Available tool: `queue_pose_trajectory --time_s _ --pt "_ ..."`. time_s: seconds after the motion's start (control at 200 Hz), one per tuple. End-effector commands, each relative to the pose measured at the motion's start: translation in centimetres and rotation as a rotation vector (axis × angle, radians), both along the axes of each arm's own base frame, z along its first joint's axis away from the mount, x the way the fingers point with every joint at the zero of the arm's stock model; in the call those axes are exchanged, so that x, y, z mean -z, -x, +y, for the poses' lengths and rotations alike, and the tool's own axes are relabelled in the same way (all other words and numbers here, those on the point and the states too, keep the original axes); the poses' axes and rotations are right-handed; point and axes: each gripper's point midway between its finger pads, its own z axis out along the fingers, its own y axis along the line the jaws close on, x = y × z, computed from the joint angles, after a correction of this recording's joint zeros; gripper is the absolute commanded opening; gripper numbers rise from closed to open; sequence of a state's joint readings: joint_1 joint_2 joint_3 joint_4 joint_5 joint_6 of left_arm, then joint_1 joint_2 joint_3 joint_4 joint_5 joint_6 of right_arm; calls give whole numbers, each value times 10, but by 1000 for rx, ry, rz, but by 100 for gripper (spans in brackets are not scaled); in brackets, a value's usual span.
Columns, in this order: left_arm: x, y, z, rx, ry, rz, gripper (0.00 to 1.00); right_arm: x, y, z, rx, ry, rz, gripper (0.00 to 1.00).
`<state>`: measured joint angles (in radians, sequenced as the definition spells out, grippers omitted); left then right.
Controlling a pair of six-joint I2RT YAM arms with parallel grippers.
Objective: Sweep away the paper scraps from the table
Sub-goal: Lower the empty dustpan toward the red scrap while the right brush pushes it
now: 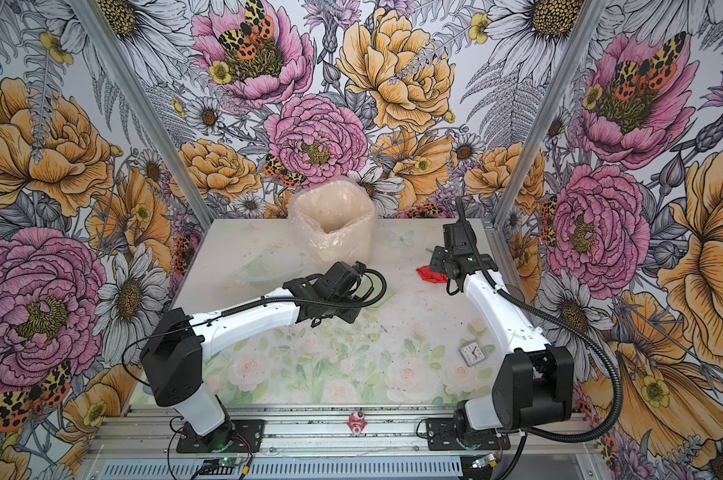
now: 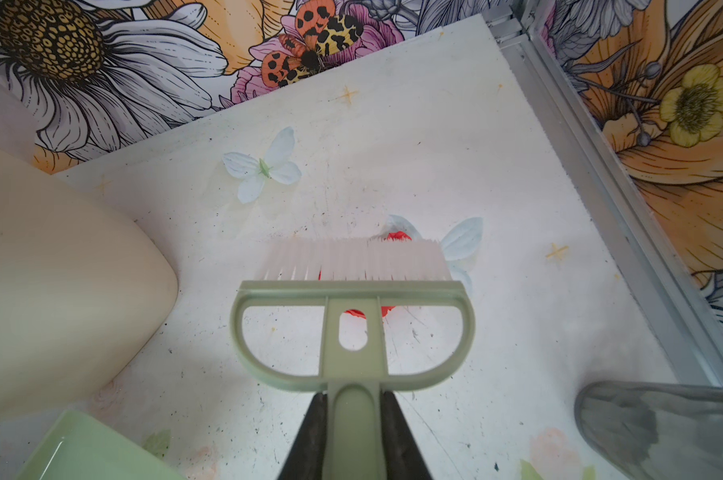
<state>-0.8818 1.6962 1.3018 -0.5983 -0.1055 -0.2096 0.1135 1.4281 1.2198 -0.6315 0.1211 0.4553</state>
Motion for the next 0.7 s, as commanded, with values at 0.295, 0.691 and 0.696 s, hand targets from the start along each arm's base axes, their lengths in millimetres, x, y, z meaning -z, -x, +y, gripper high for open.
queue_pose_trajectory --time_s 0.295,0.691,0.696 --pt "11 2 0 -23 -56 -4 0 3 -14 -1 0 19 0 0" --pt "35 20 -11 31 -109 48 0 -1 -14 -1 -7 24 -8 0" --pt "36 21 -10 32 -110 50 0 -1 -14 -1 -7 25 -8 0"
